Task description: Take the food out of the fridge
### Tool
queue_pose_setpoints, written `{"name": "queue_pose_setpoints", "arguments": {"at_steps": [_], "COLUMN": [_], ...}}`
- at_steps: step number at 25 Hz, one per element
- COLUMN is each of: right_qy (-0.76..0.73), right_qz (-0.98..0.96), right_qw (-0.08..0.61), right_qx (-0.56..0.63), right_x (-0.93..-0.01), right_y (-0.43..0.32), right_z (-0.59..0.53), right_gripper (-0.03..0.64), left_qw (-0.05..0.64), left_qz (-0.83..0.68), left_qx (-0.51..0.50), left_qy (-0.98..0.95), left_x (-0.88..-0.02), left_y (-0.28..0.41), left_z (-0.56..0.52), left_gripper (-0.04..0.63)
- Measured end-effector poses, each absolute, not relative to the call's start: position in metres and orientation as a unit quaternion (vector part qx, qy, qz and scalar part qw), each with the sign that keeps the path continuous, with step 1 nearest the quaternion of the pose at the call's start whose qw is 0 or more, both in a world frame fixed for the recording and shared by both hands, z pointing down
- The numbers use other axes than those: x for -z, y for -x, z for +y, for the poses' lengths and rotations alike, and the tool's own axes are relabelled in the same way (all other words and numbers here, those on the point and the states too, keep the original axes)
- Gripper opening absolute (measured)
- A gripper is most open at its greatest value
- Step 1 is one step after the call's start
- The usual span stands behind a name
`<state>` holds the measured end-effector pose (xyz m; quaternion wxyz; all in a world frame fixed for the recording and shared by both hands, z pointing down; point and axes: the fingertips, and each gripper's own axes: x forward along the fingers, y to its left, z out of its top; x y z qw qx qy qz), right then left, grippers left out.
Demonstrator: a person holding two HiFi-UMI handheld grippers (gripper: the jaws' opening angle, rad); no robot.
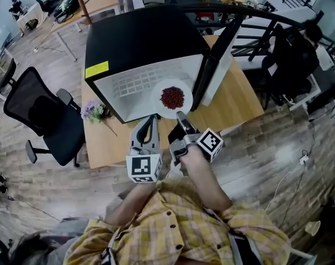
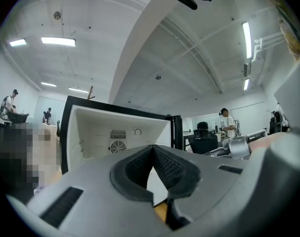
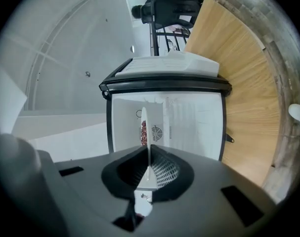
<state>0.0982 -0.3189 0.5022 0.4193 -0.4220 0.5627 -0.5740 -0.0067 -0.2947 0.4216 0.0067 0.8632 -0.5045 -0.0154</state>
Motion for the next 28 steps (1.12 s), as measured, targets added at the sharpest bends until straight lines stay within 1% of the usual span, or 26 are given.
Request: {"name": "queue_pose_setpoints", "arguments": {"at_steps": [15, 28], "right_qy": [0.432, 0.433], "right_qz": [0.574, 0.579], "right_qw": [0.413, 0.412], "right_qx": [0.56, 0.555], "right_x": [-0.487, -0.484], "right_y": [-0.089, -0.085], "right_z": [-0.264, -0.265], "right_gripper": [0.017, 0.017], "left_qw": [0.014, 0.017], "left_qz": [-0.496, -0.489], "left_qx": [0.02, 0.023], "left_qy": [-0.868, -0.872], "left_x": [-0.425, -0.43], "left_y": [0.01, 0.015], "left_z": [-0.264, -0.263], "left_gripper": [0.008, 0.008]}}
